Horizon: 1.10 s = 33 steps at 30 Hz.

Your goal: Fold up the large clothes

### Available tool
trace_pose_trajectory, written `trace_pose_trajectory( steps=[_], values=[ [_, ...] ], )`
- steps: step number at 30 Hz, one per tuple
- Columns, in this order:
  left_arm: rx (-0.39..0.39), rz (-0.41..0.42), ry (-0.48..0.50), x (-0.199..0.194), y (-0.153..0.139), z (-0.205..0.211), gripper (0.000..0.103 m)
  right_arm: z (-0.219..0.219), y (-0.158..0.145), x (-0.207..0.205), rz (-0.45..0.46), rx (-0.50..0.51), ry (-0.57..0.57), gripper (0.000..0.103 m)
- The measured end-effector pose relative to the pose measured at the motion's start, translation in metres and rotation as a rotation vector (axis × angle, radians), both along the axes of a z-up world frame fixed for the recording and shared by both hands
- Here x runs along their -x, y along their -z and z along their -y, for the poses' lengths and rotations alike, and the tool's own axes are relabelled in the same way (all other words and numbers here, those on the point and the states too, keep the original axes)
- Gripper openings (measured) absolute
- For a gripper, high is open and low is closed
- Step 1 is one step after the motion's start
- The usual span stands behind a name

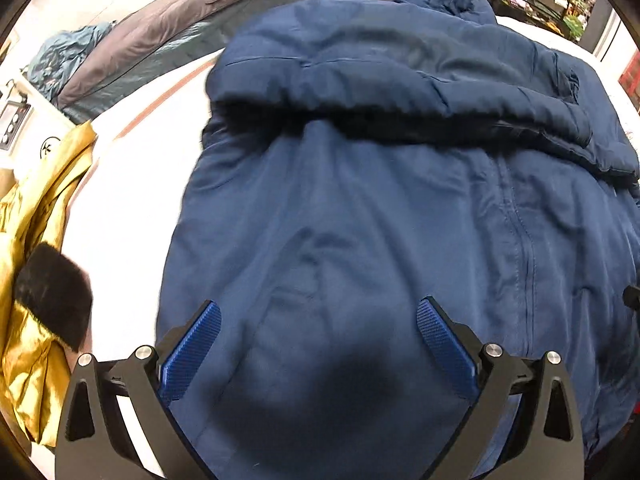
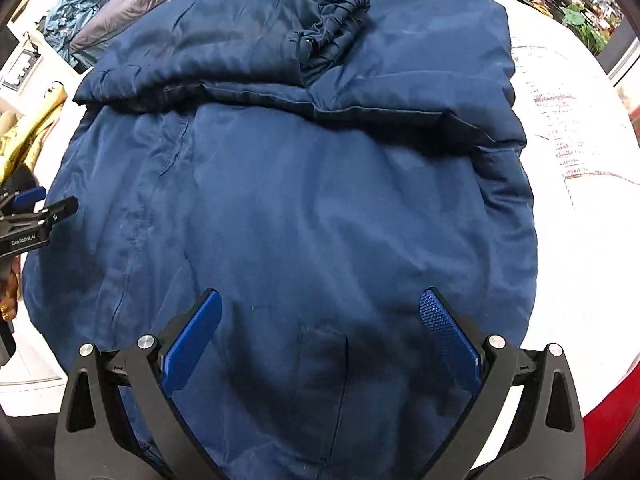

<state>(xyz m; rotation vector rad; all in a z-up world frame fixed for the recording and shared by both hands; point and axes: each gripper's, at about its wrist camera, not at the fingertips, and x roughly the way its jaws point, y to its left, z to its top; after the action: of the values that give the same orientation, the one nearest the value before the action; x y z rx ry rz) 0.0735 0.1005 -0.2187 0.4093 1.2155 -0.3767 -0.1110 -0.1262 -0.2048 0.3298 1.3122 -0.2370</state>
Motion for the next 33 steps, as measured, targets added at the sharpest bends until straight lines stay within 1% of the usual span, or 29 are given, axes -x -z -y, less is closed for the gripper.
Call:
trace_pose_trajectory(
  steps=[2, 5, 7, 9, 11, 13, 14, 15, 17, 19, 21, 22, 24, 26, 28, 29, 31, 33],
  values=[
    [0.01, -0.001, -0.014, -0.006, -0.006, -0.013, 0.097, 0.007, -0.003, 0.007, 0.01, 0.007, 0.02, 0.098],
    [0.025, -0.006, -0.032, -0.02, -0.014, -0.035, 0.097, 0.02, -0.007, 0.018, 0.014, -0.015, 0.074, 0.098],
    [0.022, -0.001, -0.049, -0.03, -0.016, -0.051, 0.097, 0.036, -0.01, 0.035, 0.022, -0.016, 0.133, 0.098],
    [0.026, -0.015, -0.078, -0.042, -0.016, -0.071, 0.097, 0.053, -0.013, 0.051, 0.031, -0.037, 0.18, 0.098],
    [0.042, -0.053, -0.119, -0.054, -0.011, -0.094, 0.097, 0.07, -0.015, 0.062, 0.04, -0.074, 0.224, 0.098],
    [0.074, -0.101, -0.149, -0.057, -0.004, -0.111, 0.093, 0.084, -0.011, 0.08, 0.047, -0.132, 0.278, 0.098],
    [0.107, -0.142, -0.159, -0.056, 0.002, -0.121, 0.088, 0.09, -0.01, 0.087, 0.049, -0.163, 0.299, 0.098],
    [0.138, -0.163, -0.16, -0.055, 0.009, -0.127, 0.085, 0.094, -0.006, 0.097, 0.05, -0.202, 0.322, 0.097],
    [0.145, -0.213, -0.154, -0.047, 0.021, -0.133, 0.082, 0.099, 0.001, 0.114, 0.044, -0.269, 0.364, 0.096],
    [0.137, -0.25, -0.138, -0.037, 0.032, -0.137, 0.08, 0.099, 0.012, 0.133, 0.028, -0.337, 0.401, 0.091],
    [0.149, -0.288, -0.122, -0.024, 0.041, -0.141, 0.078, 0.093, 0.019, 0.144, 0.013, -0.39, 0.414, 0.081],
    [0.161, -0.295, -0.122, -0.02, 0.042, -0.143, 0.078, 0.089, 0.023, 0.151, 0.006, -0.421, 0.414, 0.079],
    [0.198, -0.305, -0.14, -0.014, 0.044, -0.151, 0.077, 0.079, 0.028, 0.156, -0.003, -0.447, 0.403, 0.073],
    [0.251, -0.338, -0.175, -0.01, 0.045, -0.162, 0.073, 0.067, 0.031, 0.16, -0.011, -0.478, 0.374, 0.069],
    [0.269, -0.351, -0.186, -0.008, 0.045, -0.171, 0.073, 0.051, 0.034, 0.162, -0.015, -0.532, 0.329, 0.068],
    [0.265, -0.35, -0.18, -0.007, 0.045, -0.174, 0.073, 0.044, 0.036, 0.162, -0.021, -0.558, 0.304, 0.068],
    [0.238, -0.34, -0.155, -0.005, 0.045, -0.179, 0.074, 0.03, 0.04, 0.165, -0.04, -0.569, 0.272, 0.068],
    [0.229, -0.33, -0.137, -0.004, 0.044, -0.185, 0.077, 0.028, 0.043, 0.17, -0.03, -0.583, 0.288, 0.068]
  ],
)
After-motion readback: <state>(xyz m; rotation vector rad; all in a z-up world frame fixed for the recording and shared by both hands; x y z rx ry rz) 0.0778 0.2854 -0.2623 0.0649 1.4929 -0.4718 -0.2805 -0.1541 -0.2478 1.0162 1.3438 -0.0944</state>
